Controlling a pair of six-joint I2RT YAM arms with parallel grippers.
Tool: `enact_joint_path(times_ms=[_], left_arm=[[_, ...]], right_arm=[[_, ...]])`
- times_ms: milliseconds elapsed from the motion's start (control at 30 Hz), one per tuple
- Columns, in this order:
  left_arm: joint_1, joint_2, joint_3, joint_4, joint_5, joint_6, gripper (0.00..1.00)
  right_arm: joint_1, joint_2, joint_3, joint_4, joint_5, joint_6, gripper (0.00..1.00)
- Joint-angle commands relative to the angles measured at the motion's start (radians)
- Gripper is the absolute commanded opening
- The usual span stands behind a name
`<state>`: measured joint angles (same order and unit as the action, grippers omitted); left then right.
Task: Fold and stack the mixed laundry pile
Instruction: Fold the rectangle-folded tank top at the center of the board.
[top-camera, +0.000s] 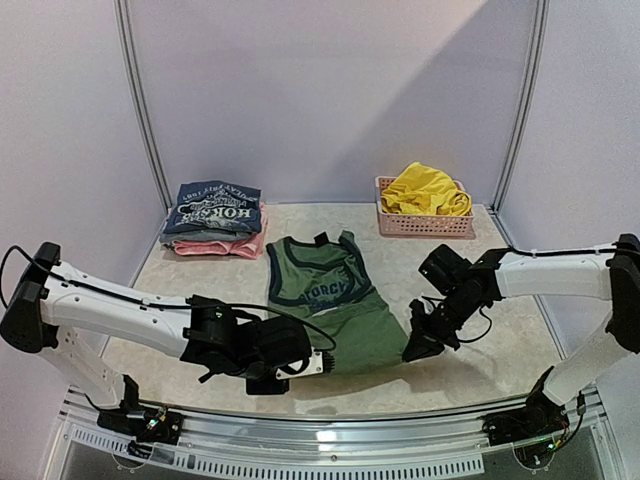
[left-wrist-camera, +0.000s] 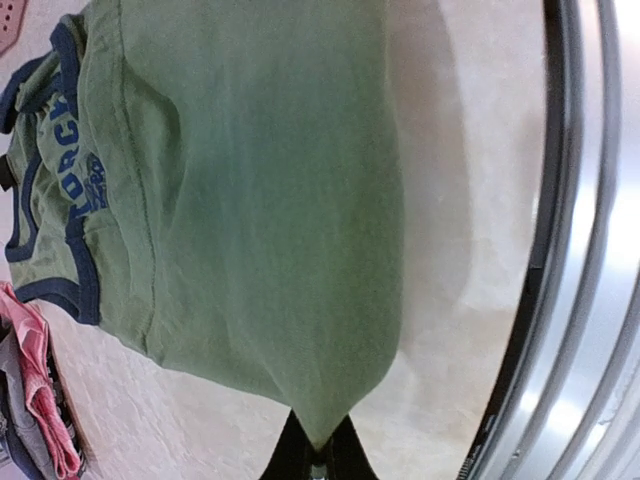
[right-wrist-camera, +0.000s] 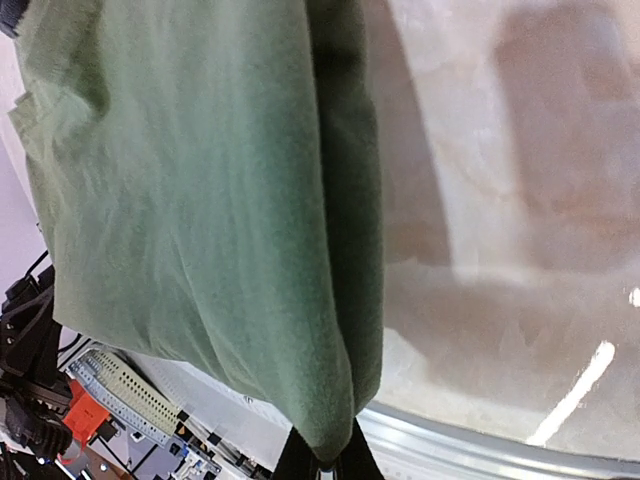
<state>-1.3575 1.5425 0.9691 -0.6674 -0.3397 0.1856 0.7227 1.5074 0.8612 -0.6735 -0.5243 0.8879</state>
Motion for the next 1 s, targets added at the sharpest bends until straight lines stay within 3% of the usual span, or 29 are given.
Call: enact_joint_path(times_ms=[0, 267, 567, 767, 967], left_arm=[[-0.093, -0.037, 0.057, -0.104, -0.046, -0.143, 0.00], [-0.264, -0.010, 0.189, -0.242, -0.097, -0.321, 0.00], [-0.353, 0.006, 0.357, -0.345, -0.100, -0.472, 0.00], [-0.351, -0.034, 0.389, -0.386, -0.114, -0.528, 0.00], [-0.288, -0.139, 0.330, -0.385, -0.110, -0.539, 0.00]], right_arm=[[0.029, -0.084, -0.029, -0.090, -0.021, -0.002, 0.00], [0.073, -0.278, -0.084, -0.154, -0.042, 0.081, 0.00], [0.087, -0.397, 0.065, -0.394, 0.010, 0.096, 0.00], [0.086, -0.341, 0.231, -0.487, 0.026, 0.055, 0.00], [0.079, -0.146, 0.479, -0.580, 0.090, -0.033, 0.00]])
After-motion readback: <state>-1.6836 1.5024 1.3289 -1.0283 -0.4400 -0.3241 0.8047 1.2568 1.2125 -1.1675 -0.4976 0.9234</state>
